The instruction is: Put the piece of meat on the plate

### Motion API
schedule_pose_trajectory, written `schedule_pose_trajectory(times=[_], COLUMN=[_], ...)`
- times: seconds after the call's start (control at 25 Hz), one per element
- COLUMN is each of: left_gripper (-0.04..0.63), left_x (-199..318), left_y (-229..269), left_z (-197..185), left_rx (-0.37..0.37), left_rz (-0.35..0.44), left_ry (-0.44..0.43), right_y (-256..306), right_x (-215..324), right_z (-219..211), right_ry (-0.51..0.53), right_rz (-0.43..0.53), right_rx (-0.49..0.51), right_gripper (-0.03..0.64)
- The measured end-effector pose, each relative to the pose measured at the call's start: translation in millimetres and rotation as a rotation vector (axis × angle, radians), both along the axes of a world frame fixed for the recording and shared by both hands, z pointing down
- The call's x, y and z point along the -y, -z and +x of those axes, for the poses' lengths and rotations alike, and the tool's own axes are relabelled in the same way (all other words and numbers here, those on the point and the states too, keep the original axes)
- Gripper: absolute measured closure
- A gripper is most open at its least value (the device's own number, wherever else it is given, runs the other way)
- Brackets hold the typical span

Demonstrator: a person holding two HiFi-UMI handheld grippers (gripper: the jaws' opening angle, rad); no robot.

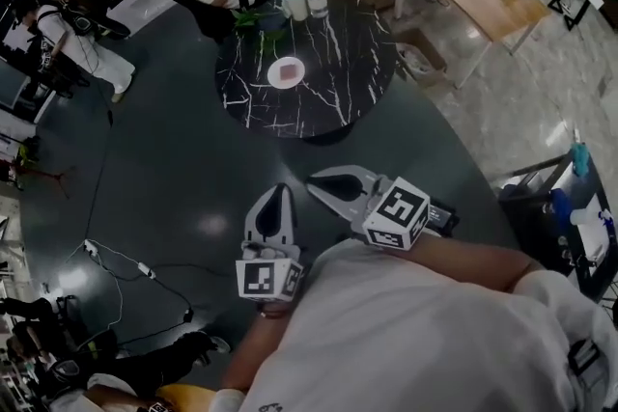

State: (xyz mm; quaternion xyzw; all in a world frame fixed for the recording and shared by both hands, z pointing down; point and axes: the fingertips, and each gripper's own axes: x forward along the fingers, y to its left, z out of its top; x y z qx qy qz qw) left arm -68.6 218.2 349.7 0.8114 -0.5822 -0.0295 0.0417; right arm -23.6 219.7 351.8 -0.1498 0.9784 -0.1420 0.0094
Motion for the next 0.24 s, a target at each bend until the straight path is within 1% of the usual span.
schedule_pose_trajectory(times=[0.12,0.24], left_gripper=[0.589,0.589], left_x=[-5,-8], left_y=[1,-1], left_z=[-11,-19], left_rx=[0.005,0.002], left_rz=[0.024,0.025], left_ry=[0.005,-0.003], right_y=[0,-1], right_x=[-8,-15], right_z=[-11,-19], right_ry=[0.008,0.004], right_rz=[0.024,0.029], right_rx=[0.009,0.014], right_gripper=[0.615,0.615])
